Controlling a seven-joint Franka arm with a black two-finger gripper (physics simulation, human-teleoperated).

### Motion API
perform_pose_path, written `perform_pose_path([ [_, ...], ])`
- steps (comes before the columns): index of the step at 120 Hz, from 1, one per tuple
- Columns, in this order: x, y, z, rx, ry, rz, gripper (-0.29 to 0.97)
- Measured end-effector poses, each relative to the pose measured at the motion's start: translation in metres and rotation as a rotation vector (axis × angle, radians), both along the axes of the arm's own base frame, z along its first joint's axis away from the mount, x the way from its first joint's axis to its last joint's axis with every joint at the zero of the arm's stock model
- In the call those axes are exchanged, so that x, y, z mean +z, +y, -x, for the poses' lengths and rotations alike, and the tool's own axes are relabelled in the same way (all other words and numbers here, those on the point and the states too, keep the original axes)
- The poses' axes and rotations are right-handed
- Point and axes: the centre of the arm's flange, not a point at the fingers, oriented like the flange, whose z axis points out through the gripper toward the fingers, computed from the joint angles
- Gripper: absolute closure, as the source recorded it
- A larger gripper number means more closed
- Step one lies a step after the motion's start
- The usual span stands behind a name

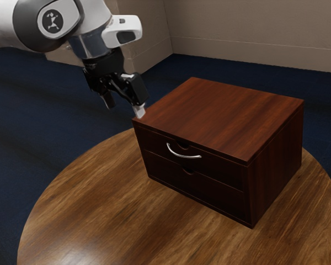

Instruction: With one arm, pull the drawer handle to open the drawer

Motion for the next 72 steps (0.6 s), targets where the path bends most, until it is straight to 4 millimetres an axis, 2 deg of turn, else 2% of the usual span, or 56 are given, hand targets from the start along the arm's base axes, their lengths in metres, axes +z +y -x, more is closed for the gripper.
perform_pose_path([
  [23, 0.002, 0.010, 0.003, 0.014, 0.010, 0.007, 0.00],
  [26, 0.012, 0.011, 0.005, 0.019, -0.007, 0.012, 0.00],
  [29, 0.035, 0.013, 0.012, 0.034, -0.042, 0.018, 0.00],
  [34, 0.063, 0.015, 0.024, 0.072, -0.079, 0.029, 0.00],
  [42, 0.081, 0.018, 0.035, 0.170, -0.096, 0.078, 0.00],
  [49, 0.084, 0.021, 0.037, 0.263, -0.091, 0.128, 0.00],
  [72, 0.074, 0.036, 0.031, 0.646, -0.066, 0.203, 0.00],
])
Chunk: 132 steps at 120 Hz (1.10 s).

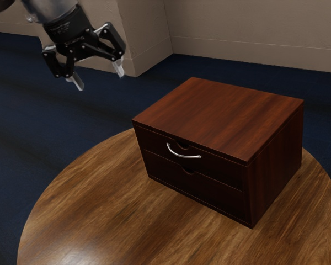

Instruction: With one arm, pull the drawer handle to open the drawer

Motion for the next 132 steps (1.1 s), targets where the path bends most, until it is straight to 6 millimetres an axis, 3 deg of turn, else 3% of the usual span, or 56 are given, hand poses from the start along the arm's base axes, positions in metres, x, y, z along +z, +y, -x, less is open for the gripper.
perform_pose_path([
  [18, -0.002, 0.004, -0.002, 0.238, 0.008, 0.035, 0.00],
  [33, -0.007, -0.004, -0.007, 0.373, 0.016, 0.064, 0.00],
  [40, -0.028, -0.012, -0.006, 0.415, 0.044, 0.078, 0.00],
  [53, -0.086, -0.040, -0.001, 0.453, 0.082, 0.096, 0.00],
  [61, -0.102, -0.063, 0.003, 0.459, 0.061, 0.112, 0.00],
  [69, -0.119, -0.066, 0.004, 0.495, 0.038, 0.132, 0.00],
  [100, -0.151, -0.064, -0.006, 0.628, -0.050, 0.201, 0.00],
  [132, -0.162, -0.066, -0.004, 0.705, -0.108, 0.252, 0.00],
])
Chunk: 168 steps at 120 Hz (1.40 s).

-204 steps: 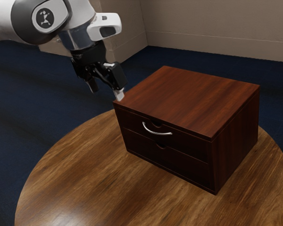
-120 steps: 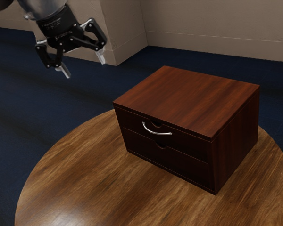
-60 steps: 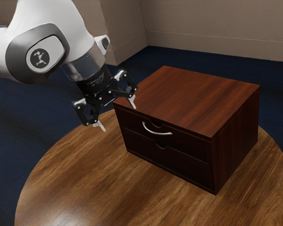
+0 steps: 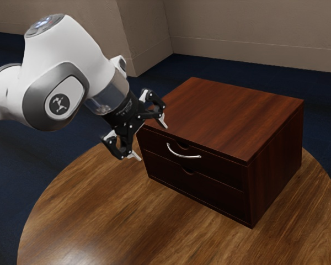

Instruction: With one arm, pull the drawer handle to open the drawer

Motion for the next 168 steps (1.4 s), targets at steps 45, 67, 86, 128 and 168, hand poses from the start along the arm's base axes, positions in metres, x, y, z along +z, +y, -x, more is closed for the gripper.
perform_pose_path([
  [45, -0.038, 0.000, -0.003, 0.072, -0.016, 0.027, 0.00],
  [67, -0.050, -0.007, -0.004, 0.081, -0.030, 0.033, 0.00],
  [86, -0.056, -0.005, -0.004, 0.097, -0.047, 0.038, 0.00],
  [128, -0.066, -0.005, -0.015, 0.114, -0.073, 0.045, 0.00],
  [168, -0.074, -0.010, -0.014, 0.117, -0.079, 0.050, 0.00],
])
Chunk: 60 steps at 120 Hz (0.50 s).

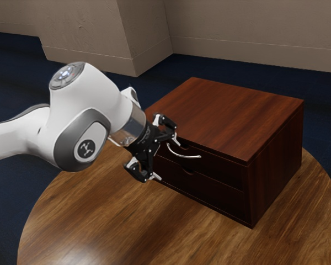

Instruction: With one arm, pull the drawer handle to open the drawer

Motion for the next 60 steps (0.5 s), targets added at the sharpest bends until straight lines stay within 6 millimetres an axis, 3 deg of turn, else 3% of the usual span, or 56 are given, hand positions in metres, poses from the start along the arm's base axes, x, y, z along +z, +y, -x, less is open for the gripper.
perform_pose_path([
  [60, -0.011, 0.001, 0.004, 0.012, -0.003, 0.005, 0.01],
])
